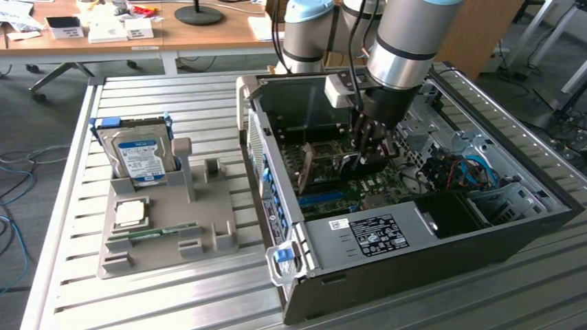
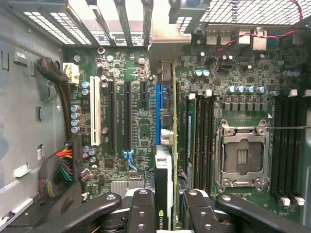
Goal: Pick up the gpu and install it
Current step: 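Insert the gpu into the slot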
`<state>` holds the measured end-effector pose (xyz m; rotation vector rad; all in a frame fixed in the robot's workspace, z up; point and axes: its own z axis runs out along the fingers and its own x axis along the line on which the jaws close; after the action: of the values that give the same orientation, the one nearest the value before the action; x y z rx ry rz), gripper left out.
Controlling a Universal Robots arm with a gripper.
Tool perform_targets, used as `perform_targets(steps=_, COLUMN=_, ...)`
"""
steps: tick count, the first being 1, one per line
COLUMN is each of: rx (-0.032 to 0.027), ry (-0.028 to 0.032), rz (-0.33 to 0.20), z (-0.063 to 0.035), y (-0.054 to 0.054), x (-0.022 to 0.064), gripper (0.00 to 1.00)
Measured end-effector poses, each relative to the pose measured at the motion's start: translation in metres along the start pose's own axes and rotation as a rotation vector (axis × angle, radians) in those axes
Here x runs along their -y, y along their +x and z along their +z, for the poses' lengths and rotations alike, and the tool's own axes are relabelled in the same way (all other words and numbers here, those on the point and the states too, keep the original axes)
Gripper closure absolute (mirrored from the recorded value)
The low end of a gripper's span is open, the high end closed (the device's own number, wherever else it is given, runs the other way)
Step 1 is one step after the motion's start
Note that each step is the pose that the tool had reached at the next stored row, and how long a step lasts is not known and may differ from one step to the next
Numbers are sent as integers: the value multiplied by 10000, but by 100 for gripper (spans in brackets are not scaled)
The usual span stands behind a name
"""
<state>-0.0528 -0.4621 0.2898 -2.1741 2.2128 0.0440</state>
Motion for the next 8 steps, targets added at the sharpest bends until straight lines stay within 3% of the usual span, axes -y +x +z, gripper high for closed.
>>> perform_targets(steps=8, rx=-16, ry=-1, rz=0, z=16, y=-1, x=-2, gripper=73)
